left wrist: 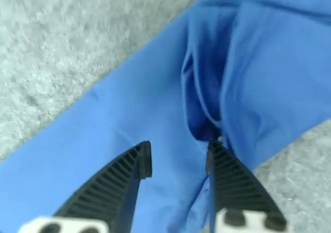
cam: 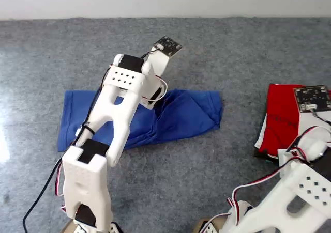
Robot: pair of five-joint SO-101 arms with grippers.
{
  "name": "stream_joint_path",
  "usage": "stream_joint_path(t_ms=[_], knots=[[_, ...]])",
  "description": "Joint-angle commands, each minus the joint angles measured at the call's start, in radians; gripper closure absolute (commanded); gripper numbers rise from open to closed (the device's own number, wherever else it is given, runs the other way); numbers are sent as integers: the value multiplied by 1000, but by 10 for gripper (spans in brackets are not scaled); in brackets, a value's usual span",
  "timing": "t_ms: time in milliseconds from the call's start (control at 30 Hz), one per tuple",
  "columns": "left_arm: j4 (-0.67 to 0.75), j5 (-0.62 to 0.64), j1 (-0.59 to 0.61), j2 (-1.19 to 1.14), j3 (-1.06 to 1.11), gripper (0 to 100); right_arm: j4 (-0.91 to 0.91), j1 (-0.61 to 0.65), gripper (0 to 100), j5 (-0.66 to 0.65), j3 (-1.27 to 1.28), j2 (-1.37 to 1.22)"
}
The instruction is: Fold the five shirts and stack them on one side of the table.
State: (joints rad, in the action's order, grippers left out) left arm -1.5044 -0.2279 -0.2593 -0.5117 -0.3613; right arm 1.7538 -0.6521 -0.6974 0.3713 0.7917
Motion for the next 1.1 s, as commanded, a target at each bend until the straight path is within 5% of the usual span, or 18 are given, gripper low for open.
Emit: stream_joint_path(t_ms=[0, 500, 833, 1067], knots=[[12, -3, -2, -17, -13, 824, 39, -13, 990, -9, 2, 18], [35, -9, 127, -127, -39, 824, 41, -15, 990, -9, 2, 18], [-219, -3, 37, -137, -363, 824, 41, -15, 990, -8, 2, 18], [-215, -3, -49, -172, -343, 824, 41, -15, 990, -6, 2, 18]])
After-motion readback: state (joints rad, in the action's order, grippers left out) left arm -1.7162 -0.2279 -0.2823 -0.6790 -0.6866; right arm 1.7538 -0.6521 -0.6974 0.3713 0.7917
